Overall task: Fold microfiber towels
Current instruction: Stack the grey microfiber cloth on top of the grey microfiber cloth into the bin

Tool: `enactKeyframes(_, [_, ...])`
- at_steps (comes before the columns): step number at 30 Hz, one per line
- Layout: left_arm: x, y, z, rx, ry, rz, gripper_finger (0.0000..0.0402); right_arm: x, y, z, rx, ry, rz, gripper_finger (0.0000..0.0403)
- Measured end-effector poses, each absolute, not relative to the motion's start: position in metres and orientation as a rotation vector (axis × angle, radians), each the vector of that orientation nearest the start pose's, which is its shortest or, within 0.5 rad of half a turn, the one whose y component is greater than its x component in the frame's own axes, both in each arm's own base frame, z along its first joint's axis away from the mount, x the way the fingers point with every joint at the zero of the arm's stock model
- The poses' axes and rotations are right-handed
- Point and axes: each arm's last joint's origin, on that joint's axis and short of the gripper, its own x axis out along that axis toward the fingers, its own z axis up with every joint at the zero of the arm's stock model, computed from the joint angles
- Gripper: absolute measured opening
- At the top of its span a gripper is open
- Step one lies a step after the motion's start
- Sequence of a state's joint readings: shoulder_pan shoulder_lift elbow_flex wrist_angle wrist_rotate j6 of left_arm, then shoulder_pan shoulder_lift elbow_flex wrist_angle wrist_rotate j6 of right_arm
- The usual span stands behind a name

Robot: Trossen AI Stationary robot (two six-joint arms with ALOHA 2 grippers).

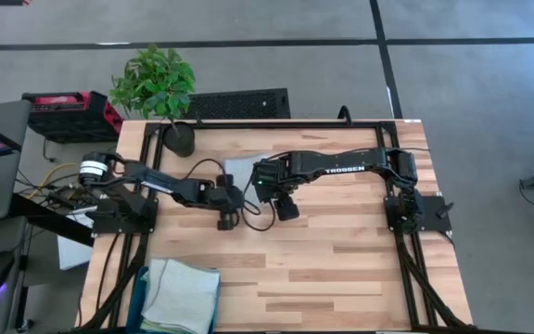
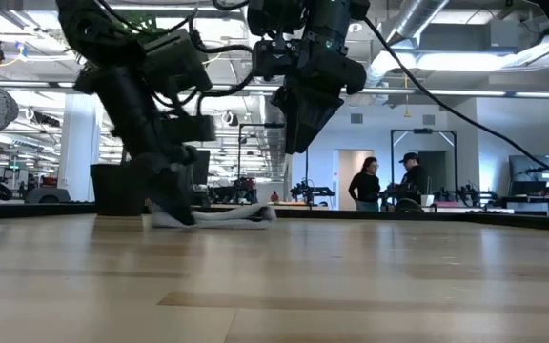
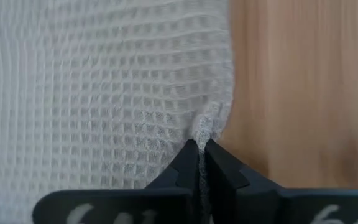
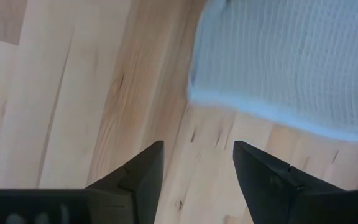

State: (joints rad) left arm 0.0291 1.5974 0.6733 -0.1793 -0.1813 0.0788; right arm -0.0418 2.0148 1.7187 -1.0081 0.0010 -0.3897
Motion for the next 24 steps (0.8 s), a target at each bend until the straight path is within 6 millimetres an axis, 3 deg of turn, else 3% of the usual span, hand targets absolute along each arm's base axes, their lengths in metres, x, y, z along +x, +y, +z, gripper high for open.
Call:
enactKeyframes(8, [0.222,-0.002,0.167,-0.007,1.197,0.145,0.0001,0.409,-0.017,0.234,-0.297,1.303,0.214,0.0214])
enactKeyframes(18, [0.166,-0.04,0.222,-0.266,1.16,0.006,0.0,0.41,-0.017,0.234,-0.252,1.302,0.178,0.0214])
enactKeyframes(24, [0.147,-0.069,0.244,-0.376,1.177,-0.126,0.0,0.41,-0.017,0.234,-0.193,1.303,0.133,0.0214])
